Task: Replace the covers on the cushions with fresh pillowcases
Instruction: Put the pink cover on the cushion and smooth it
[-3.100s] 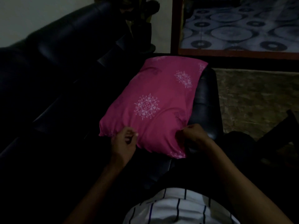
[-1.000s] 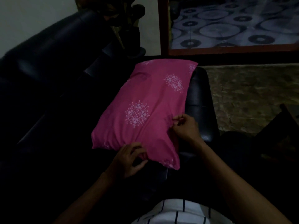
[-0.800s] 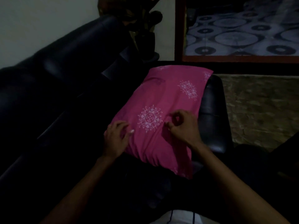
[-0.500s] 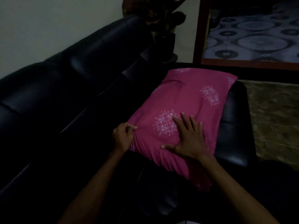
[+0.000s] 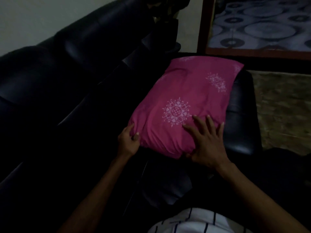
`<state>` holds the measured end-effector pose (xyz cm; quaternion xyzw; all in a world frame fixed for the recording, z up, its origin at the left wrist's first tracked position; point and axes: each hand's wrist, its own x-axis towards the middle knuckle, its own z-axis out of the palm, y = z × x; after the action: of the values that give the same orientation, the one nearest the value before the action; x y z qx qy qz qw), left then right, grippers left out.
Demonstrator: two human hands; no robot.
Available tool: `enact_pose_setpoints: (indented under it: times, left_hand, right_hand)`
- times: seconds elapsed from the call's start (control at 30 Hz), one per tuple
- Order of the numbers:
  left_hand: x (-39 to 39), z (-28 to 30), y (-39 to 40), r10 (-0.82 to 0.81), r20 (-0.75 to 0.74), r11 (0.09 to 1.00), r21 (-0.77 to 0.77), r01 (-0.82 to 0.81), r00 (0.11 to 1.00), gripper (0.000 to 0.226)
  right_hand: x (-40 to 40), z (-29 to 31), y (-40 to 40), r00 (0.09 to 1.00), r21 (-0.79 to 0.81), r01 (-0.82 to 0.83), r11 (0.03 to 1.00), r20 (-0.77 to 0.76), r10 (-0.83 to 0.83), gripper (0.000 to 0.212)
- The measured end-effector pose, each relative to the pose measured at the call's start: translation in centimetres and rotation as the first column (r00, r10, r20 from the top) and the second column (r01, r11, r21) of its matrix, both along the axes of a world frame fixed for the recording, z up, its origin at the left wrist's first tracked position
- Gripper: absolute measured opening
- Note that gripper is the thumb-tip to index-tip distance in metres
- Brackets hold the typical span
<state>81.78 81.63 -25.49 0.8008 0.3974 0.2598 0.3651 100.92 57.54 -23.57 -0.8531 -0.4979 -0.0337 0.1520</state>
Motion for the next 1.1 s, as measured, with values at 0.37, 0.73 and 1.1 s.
enact_pose_setpoints:
  times: [0.37,0.73,1.1]
  left_hand:
    - [-1.7,-0.6,-3.0,0.057,-0.044,0.987,-0.148,-0.063,0.997,0.064]
    - [-2.6,3.4,1.9,0.012,-0.463,0.980,0.183,0.082,0.886,0.030]
    - [0.8,7.5,-0.7,0.002,-0.465,0.985,0.155,0.079,0.885,0.054]
  right_hand:
    - [3.3,2.5,-2.2,0.996,-0.193,0.084,0.978,0.053,-0.075,0.127]
    - [4.0,2.2,-2.1,0.991,-0.229,0.131,0.964,0.023,-0.129,0.118]
    - [5.1,5.4,-0.4,0.929,-0.120,0.172,0.978,-0.311,-0.201,0.115]
